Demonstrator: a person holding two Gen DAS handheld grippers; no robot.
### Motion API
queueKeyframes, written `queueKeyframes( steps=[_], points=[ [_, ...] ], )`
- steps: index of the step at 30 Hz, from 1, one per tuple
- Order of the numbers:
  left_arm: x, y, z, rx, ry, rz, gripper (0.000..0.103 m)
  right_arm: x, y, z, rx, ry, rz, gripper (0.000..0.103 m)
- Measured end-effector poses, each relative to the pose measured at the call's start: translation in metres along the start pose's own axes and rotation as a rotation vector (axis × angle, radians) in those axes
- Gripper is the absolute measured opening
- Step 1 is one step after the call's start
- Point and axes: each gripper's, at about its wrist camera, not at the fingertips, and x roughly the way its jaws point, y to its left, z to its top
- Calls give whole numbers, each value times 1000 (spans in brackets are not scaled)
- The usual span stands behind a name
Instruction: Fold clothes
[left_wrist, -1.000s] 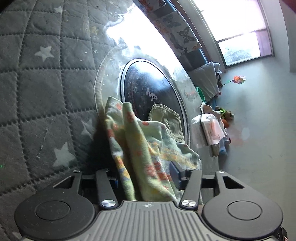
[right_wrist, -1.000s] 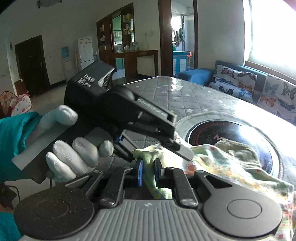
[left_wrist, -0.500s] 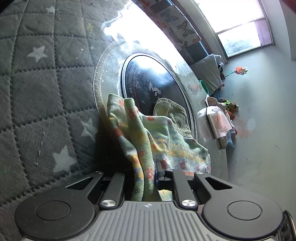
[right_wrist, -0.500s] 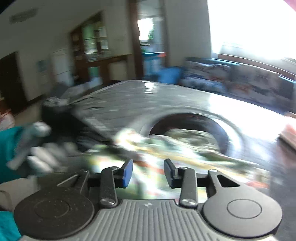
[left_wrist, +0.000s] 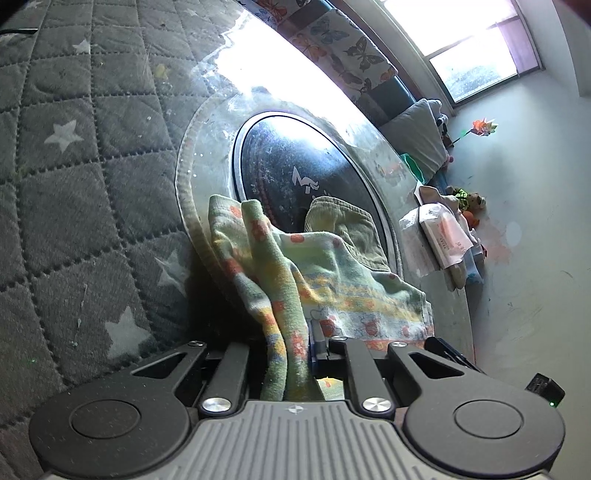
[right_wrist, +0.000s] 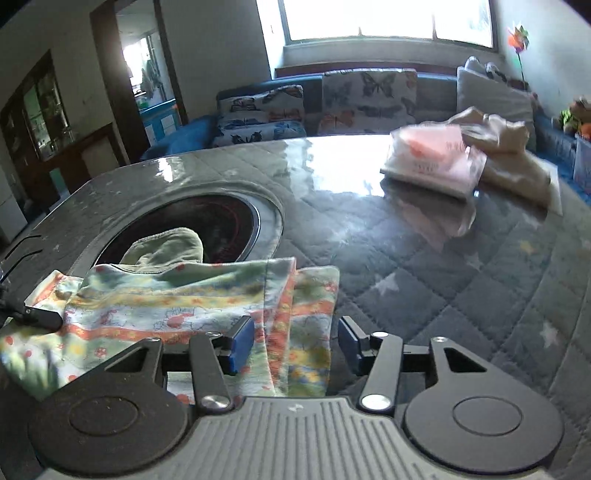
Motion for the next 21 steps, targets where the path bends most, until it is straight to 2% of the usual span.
queueKeyframes(
  steps=[4,5,8,15,21],
  points=[
    [1,-1,1,9,-1,6,13,3,7,-3,-9,-13,1,49],
    [1,-1,2,16,3,7,13,0,9,-3,-9,-13,8,38],
    [2,-5,2,41,1,21,13,0,15,-2,-11,-4,32,13],
    [-6,-24,9,125,-11,20,11,-29,21,2,6,-67,63,9],
    [-4,-60,16,232,1,-10,10,-70,25,9,-28,-146,34,8]
  ],
)
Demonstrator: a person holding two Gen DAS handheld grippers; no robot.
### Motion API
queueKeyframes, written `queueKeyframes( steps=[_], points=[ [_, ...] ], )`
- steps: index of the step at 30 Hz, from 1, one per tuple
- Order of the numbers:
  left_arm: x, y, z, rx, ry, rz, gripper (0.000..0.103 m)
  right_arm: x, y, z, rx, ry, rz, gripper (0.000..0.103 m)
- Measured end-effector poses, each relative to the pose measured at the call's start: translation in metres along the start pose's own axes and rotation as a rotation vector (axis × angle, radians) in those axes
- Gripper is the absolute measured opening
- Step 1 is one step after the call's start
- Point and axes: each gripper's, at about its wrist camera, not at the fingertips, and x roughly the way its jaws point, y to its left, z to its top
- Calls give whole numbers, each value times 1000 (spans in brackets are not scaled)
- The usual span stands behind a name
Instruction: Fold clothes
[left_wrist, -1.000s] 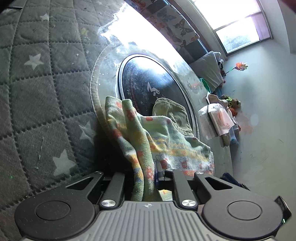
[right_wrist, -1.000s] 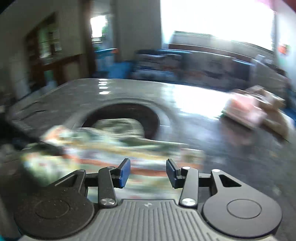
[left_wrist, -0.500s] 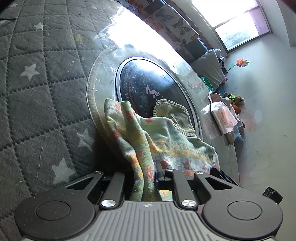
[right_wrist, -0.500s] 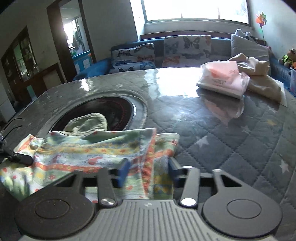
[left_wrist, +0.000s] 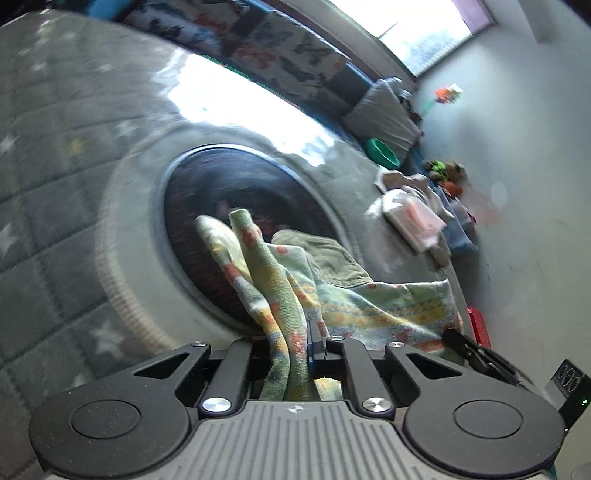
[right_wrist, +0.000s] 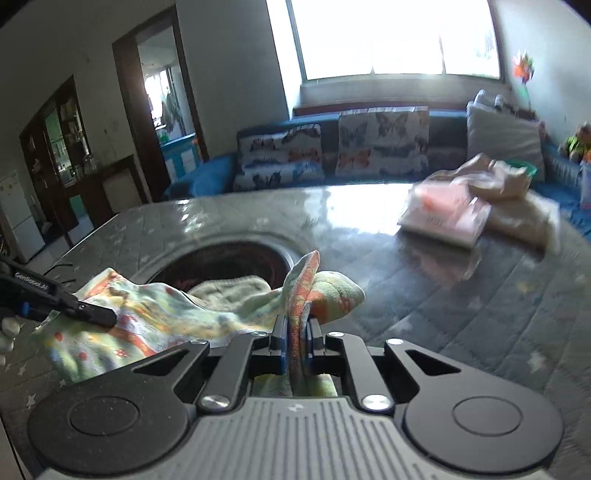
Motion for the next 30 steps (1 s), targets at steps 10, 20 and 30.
queueKeyframes(
  steps=[10,20,30],
  points=[
    [41,-83,17,176,60,-107,10,-68,-41,14,36,-108,-184,8],
    [89,-157,7,320,136,-158,11,-108,-88,0,80,-130,-339,8],
    [137,-183,-12,378,199,-142,11,-109,-128,-29,153,-102,-411,8]
  ],
)
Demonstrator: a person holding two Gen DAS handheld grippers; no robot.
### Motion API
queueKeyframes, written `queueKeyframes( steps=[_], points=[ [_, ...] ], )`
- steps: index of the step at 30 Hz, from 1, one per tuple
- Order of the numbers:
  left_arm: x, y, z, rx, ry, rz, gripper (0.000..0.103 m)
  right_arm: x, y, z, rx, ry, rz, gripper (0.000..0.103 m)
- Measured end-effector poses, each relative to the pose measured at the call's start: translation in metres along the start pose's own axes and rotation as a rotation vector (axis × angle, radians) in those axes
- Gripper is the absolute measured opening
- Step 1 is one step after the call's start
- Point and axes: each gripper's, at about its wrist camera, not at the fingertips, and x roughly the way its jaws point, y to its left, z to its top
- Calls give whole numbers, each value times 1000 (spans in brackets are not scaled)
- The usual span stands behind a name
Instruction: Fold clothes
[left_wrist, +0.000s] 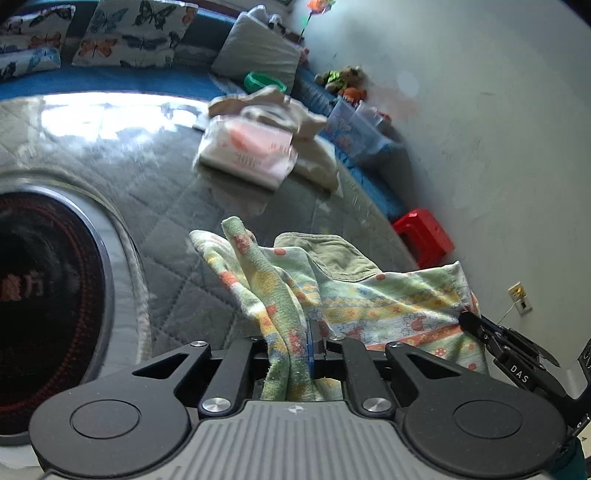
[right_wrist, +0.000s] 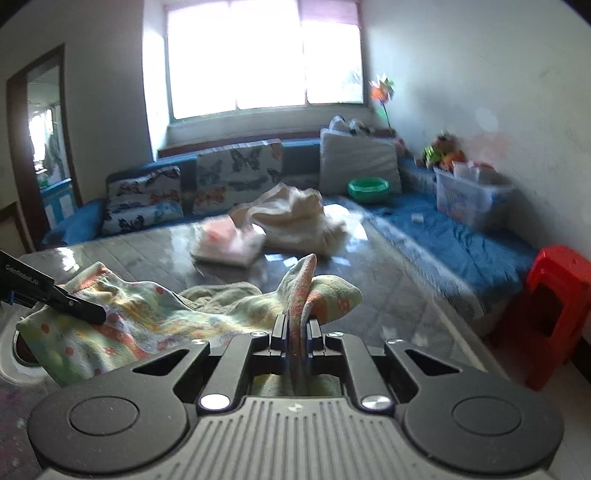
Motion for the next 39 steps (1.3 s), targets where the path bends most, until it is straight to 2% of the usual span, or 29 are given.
queueKeyframes(
  steps=[5,7,8,10,12,13,17,18,21,22,24,25,32,39],
  points=[
    [21,4,-13,11,64,34,14,15,-11,-24,22,74,-25,8],
    [24,8,-15,11,74,59,23,20,-14,-31,29,102,-33,9],
    [25,10,-17,11,78,72,25,23,-15,-35,35,114,-36,9],
    [23,15,-17,11,83,103,40,25,-17,-39,34,139,-38,11],
    [17,20,-16,11,74,143,47,27,-17,-43,17,160,-57,14],
    [15,24,-15,12,70,153,47,27,-17,-44,14,172,-69,18],
    [2,29,-10,29,31,196,45,27,-20,-39,-3,156,-117,20],
    [-1,27,-8,35,19,194,45,27,-20,-36,-3,145,-118,20],
    [-4,17,-3,50,-9,144,33,27,-19,-26,7,121,-88,21],
    [-3,12,-2,59,-14,122,33,31,-17,-23,12,120,-69,21],
    [3,3,0,75,-12,93,30,38,-13,-19,15,125,-41,27],
    [7,-2,1,77,-6,82,29,43,-10,-18,7,126,-30,33],
    [38,-18,9,85,29,49,29,74,6,-19,-20,154,10,37],
    [68,-6,16,31,55,65,29,92,6,-25,-7,173,20,42]
  ],
)
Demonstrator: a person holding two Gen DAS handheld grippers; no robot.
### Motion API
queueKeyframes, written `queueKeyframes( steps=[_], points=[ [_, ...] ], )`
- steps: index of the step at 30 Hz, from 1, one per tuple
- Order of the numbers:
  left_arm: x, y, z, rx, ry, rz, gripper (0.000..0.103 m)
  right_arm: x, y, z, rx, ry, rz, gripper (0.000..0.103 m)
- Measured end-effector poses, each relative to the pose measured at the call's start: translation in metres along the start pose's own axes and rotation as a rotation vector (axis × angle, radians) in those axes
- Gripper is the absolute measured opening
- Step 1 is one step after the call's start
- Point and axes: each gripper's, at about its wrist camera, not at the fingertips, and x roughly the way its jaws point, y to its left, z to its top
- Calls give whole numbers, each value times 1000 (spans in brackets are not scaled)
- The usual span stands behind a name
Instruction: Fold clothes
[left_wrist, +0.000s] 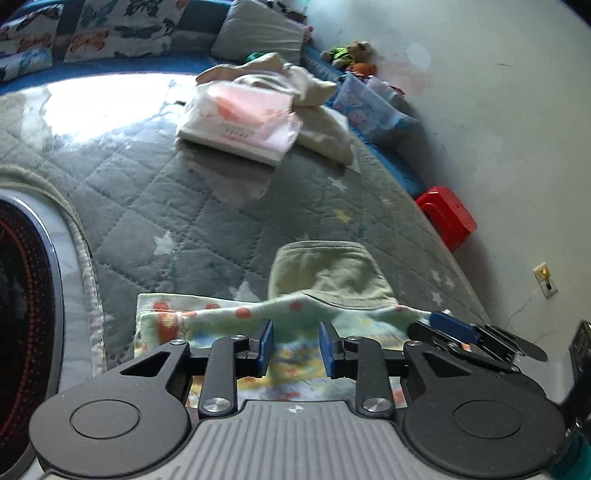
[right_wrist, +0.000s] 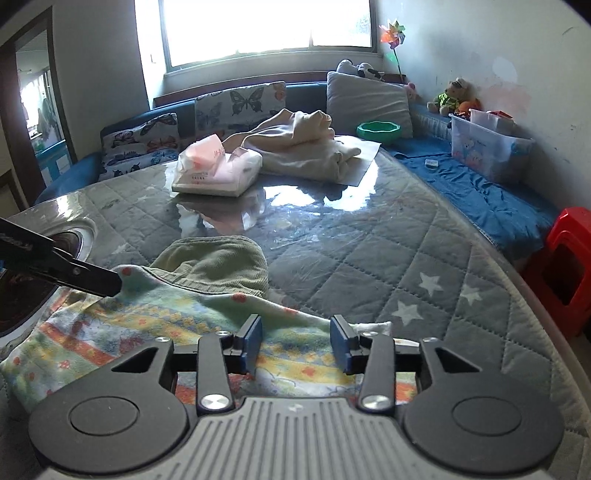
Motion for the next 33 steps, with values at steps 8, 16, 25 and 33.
queueKeyframes(
  steps=[8,16,25,33],
  points=[
    [0,4,3,-22,-3,-22,29,-5,8,5,-32,-19,19,45],
    [-10,-12,-6,31,-8,-38,29,-16,39,-4,-125,2,103,48],
    [-33,-28,-37,138,-9,-45,30,-47,59,-31,-200,7,110,51],
    [-43,-40,-80,230,0,-10,29,-71,64,-52,-195,-8,84,53]
  ],
)
